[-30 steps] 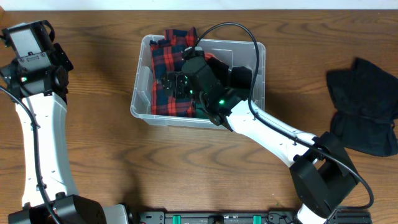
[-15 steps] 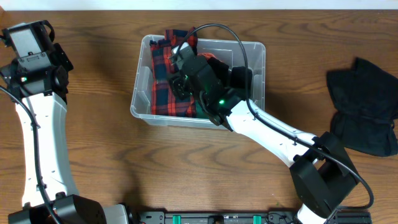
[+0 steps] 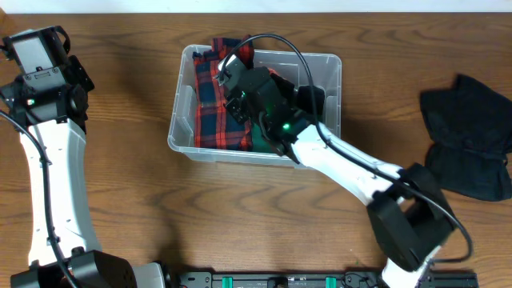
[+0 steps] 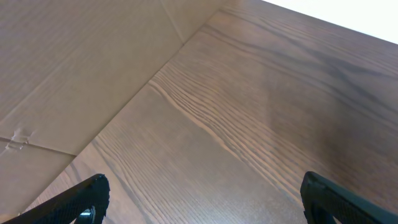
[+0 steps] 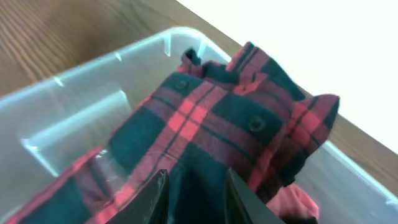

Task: Pack container
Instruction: 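Press and adjust the plaid cloth inside the container with the right gripper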

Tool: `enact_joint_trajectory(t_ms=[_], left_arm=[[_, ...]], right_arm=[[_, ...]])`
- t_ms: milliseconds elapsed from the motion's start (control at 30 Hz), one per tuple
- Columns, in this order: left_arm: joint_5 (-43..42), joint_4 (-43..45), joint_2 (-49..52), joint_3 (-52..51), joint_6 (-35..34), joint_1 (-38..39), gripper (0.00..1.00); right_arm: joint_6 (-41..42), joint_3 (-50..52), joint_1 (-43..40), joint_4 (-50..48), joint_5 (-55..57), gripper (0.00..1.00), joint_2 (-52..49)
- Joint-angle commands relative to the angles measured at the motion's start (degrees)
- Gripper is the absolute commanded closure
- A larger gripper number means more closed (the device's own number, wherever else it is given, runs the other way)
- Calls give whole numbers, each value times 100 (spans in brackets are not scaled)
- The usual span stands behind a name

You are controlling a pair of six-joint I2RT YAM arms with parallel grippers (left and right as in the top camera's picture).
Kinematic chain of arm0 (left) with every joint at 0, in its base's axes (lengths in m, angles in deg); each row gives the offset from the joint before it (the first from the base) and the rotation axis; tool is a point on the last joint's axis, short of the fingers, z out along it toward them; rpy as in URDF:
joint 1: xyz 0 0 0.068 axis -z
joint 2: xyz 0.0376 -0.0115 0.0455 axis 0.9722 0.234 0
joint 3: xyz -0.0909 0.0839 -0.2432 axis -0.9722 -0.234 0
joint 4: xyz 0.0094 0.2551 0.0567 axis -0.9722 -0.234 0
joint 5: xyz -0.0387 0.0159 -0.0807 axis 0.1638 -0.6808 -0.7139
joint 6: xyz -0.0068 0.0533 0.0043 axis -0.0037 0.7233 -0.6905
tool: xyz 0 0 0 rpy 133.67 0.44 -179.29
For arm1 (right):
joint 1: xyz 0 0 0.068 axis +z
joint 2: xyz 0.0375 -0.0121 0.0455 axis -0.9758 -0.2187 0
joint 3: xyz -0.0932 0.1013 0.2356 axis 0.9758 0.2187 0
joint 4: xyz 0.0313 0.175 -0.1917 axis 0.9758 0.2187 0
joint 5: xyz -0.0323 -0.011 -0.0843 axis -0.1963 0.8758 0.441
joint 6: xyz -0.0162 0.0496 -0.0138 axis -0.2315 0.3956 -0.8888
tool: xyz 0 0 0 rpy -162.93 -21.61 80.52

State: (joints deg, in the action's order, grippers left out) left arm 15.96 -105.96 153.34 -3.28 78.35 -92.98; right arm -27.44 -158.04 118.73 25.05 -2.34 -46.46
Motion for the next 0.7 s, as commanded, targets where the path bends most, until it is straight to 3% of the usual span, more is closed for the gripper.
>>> enact_joint_trajectory(t_ms=[0, 500, 667], left_arm=[[50, -17, 22, -26, -72, -24, 2], [52, -17, 22, -26, -72, -24, 2], [52, -17, 22, -26, -72, -24, 2]], right_arm=[[-212, -72, -48, 0, -7, 74, -492], [-190, -87, -120, 243, 315, 91, -754], [-190, -258, -92, -160, 317, 91, -273]])
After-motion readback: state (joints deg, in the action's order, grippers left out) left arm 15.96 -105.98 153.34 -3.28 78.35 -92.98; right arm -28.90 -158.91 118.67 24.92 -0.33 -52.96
